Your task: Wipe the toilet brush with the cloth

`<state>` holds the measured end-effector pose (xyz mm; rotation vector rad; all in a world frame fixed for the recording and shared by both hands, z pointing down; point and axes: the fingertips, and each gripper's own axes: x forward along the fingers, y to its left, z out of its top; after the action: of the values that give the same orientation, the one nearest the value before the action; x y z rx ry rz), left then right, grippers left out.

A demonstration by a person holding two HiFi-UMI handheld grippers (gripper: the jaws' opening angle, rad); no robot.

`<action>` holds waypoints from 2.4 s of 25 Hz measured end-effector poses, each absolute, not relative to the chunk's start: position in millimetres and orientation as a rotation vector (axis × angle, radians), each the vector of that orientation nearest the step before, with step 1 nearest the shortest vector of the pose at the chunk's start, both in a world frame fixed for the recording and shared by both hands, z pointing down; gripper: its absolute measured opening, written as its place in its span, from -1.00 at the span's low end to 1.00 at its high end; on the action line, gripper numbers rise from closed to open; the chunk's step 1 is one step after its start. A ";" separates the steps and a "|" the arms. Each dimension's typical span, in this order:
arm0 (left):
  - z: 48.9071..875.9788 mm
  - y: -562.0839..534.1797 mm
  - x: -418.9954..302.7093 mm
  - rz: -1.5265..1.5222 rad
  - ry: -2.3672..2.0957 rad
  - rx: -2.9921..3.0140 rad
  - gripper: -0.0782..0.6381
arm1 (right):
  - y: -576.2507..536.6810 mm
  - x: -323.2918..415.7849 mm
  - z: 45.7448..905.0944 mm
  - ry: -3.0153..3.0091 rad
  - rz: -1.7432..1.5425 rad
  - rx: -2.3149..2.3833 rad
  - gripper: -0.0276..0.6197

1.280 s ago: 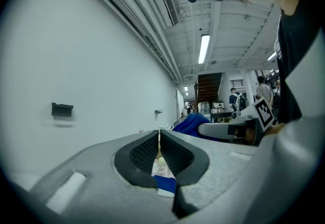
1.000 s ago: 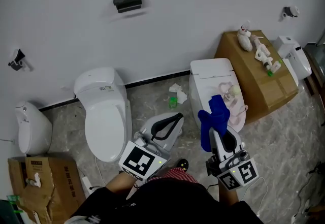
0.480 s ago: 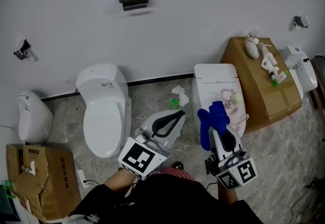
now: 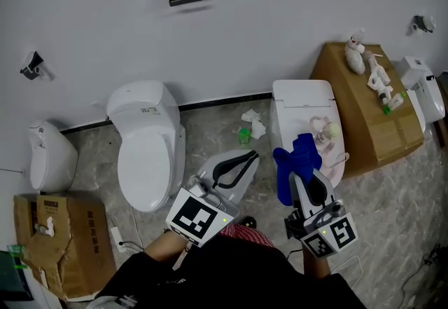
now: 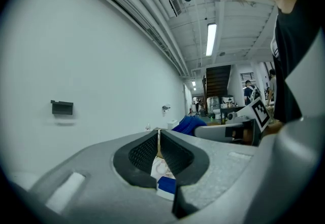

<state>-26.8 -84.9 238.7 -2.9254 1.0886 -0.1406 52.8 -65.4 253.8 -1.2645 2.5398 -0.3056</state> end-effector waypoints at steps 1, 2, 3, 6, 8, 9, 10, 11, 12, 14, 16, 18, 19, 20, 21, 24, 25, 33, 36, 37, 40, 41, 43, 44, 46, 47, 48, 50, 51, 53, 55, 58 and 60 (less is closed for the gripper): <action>241.0 -87.1 -27.4 -0.146 1.089 -2.929 -0.76 | -66.7 54.2 259.0 2.554 -0.303 -1.281 -0.72; 242.7 -89.5 -27.9 -0.148 1.090 -2.938 -0.76 | -68.1 54.4 261.8 2.561 -0.304 -1.290 -0.72; 243.8 -91.8 -28.0 -0.146 1.089 -2.948 -0.76 | -69.7 54.1 262.9 2.565 -0.305 -1.296 -0.72; 244.6 -99.6 -26.6 -0.141 1.062 -2.963 -0.76 | -77.3 52.6 264.5 2.568 -0.302 -1.319 -0.72; 247.3 -105.0 -25.3 -0.156 1.033 -2.968 -0.76 | -83.7 51.3 264.1 2.547 -0.313 -1.328 -0.72; 249.1 -108.2 -25.1 -0.166 1.020 -2.971 -0.76 | -87.0 50.7 264.4 2.536 -0.322 -1.331 -0.72; 250.7 -111.9 -25.4 -0.170 1.014 -2.976 -0.76 | -90.3 50.5 267.1 2.535 -0.327 -1.340 -0.72; 252.0 -116.2 -26.3 -0.165 1.016 -2.986 -0.76 | -93.6 50.0 270.8 2.544 -0.326 -1.353 -0.72; 252.8 -120.7 -27.2 -0.152 1.025 -3.004 -0.76 | -97.0 48.8 273.7 2.558 -0.321 -1.367 -0.72; 255.0 -128.5 -28.0 -0.128 1.034 -3.046 -0.76 | -102.7 46.0 277.1 2.580 -0.306 -1.384 -0.72; 259.1 -134.4 -28.2 -0.142 1.029 -3.042 -0.76 | -107.8 44.7 280.3 2.576 -0.310 -1.379 -0.72; 264.4 -139.4 -29.0 -0.177 1.027 -3.003 -0.76 | -113.3 44.3 284.9 2.556 -0.333 -1.371 -0.72; 267.4 -141.5 -29.5 -0.192 1.028 -2.993 -0.76 | -115.9 44.1 287.8 2.548 -0.344 -1.373 -0.72; 270.4 -143.5 -30.2 -0.202 1.029 -2.990 -0.76 | -118.4 43.8 291.1 2.544 -0.352 -1.379 -0.72; 273.5 -145.7 -30.9 -0.210 1.032 -2.992 -0.76 | -120.8 43.4 294.7 2.545 -0.358 -1.387 -0.72; 281.8 -152.8 -32.3 -0.221 1.041 -3.017 -0.76 | -127.6 42.2 307.3 2.562 -0.383 -1.412 -0.72; 284.1 -155.0 -32.7 -0.221 1.045 -3.029 -0.76 | -129.5 41.7 311.6 2.571 -0.389 -1.422 -0.72; 305.0 -167.5 -35.1 -0.248 1.050 -3.074 -0.76 | -139.7 39.3 328.6 2.559 -0.428 -1.445 -0.72; 314.9 -168.2 -32.7 -0.275 1.028 -3.084 -0.76 | -141.9 40.9 335.5 2.559 -0.431 -1.461 -0.72; 318.3 -168.9 -32.1 -0.283 1.021 -3.090 -0.76 | -143.2 41.5 338.3 2.561 -0.434 -1.470 -0.72; 333.1 -172.2 -32.0 -0.334 1.010 -3.108 -0.76 | -147.3 42.4 349.1 2.573 -0.451 -1.500 -0.72; 338.7 -173.2 -32.5 -0.352 1.010 -3.109 -0.76 | -148.2 42.5 353.2 2.577 -0.458 -1.509 -0.72; 348.1 -174.5 -34.0 -0.379 0.997 -3.109 -0.76 | -149.5 42.2 360.6 2.578 -0.470 -1.527 -0.72; 351.4 -175.4 -34.4 -0.386 0.987 -3.112 -0.76 | -150.2 42.3 363.6 2.573 -0.474 -1.537 -0.72; 355.8 -177.7 -33.2 -0.372 0.977 -3.123 -0.76 | -151.1 43.9 369.0 2.560 -0.483 -1.557 -0.72; 358.1 -178.4 -32.4 -0.363 0.975 -3.130 -0.76 | -150.8 44.8 371.9 2.553 -0.488 -1.566 -0.72; 361.0 -178.8 -31.9 -0.361 0.975 -3.138 -0.76 | -150.4 45.6 374.8 2.545 -0.494 -1.574 -0.72; 367.3 -179.8 -31.3 -0.374 0.973 -3.151 -0.76 | -150.5 46.9 379.9 2.535 -0.505 -1.588 -0.72; 369.9 -180.4 -30.8 -0.381 0.969 -3.156 -0.76 | -151.0 47.4 382.1 2.533 -0.510 -1.594 -0.72; 375.2 -181.5 -30.7 -0.390 0.958 -3.163 -0.76 | -152.2 47.0 387.0 2.532 -0.518 -1.604 -0.72; 382.4 -182.8 -31.2 -0.408 0.944 -3.170 -0.76 | -153.4 45.3 393.3 2.528 -0.529 -1.612 -0.72; 392.8 -185.3 -31.0 -0.430 0.927 -3.182 -0.76 | -156.4 43.4 402.3 2.524 -0.548 -1.623 -0.72; 400.1 -185.1 -30.7 -0.445 0.919 -3.196 -0.76 | -157.4 42.3 408.3 2.520 -0.562 -1.628 -0.72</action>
<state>-30.7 -185.1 400.1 -3.1957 0.9192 -0.4454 42.3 -157.4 408.3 -1.6282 2.5201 -0.5622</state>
